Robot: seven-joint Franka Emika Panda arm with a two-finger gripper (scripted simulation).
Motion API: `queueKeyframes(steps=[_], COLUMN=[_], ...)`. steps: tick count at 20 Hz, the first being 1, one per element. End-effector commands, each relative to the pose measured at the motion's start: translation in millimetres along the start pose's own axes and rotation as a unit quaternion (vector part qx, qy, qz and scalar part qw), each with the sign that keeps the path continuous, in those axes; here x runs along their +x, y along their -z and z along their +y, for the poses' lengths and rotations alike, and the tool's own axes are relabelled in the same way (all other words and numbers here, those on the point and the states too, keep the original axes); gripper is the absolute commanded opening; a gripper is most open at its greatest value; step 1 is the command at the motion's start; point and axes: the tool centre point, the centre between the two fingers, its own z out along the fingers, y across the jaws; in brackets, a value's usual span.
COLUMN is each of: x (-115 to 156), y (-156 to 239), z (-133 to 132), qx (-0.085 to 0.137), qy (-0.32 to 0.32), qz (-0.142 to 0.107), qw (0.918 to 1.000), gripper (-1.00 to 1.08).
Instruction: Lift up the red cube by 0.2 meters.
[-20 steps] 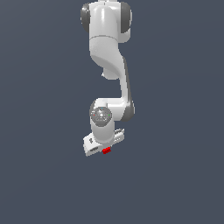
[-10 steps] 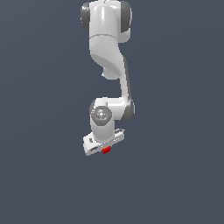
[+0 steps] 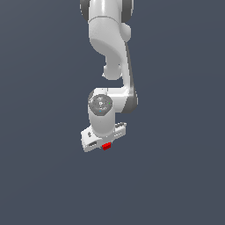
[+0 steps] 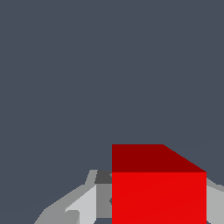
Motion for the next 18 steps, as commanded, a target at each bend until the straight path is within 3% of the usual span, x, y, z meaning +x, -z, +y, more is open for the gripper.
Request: queueKeyframes(steps=[1,10,18], x=[-0.1,-0.4,0.9], y=[24.4,113.0,153.6], z=[0.0,-0.7,-0.1], qx=[-0.001,-0.001,-0.001], qy=[0.000,0.000,0.000], qz=[0.001,0.001,0.001], qw=[1.0000,1.0000,1.0000], gripper=[-1.00,-1.00,-1.00])
